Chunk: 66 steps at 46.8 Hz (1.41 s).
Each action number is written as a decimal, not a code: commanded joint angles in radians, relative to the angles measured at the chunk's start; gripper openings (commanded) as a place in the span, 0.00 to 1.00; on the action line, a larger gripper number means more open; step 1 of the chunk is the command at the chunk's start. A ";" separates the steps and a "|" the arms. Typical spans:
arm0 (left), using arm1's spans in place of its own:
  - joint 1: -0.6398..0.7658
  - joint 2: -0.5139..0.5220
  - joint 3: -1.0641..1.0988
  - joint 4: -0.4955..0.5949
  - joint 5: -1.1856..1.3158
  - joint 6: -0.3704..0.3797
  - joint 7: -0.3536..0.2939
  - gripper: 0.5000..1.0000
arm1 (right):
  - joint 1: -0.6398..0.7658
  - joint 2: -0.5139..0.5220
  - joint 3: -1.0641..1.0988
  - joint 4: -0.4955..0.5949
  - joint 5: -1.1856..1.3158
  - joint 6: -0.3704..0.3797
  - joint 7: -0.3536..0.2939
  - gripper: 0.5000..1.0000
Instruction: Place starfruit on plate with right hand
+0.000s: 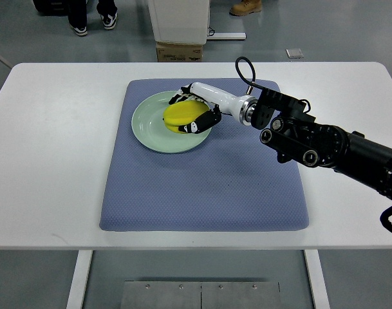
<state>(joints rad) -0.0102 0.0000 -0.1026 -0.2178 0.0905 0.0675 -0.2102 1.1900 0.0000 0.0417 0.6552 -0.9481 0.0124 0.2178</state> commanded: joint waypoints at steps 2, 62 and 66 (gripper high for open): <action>-0.001 0.000 0.000 0.000 0.000 0.000 0.000 1.00 | -0.006 0.000 -0.008 0.000 0.000 0.001 -0.024 0.00; 0.001 0.000 0.000 0.000 0.000 0.000 0.000 1.00 | 0.003 0.000 0.101 0.004 0.081 0.000 -0.136 1.00; 0.001 0.000 0.000 0.000 0.000 0.000 0.000 1.00 | 0.002 0.000 0.124 0.004 0.103 0.000 -0.135 1.00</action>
<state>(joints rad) -0.0097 0.0000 -0.1025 -0.2180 0.0905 0.0675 -0.2101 1.1926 0.0000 0.1499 0.6594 -0.8591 0.0120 0.0812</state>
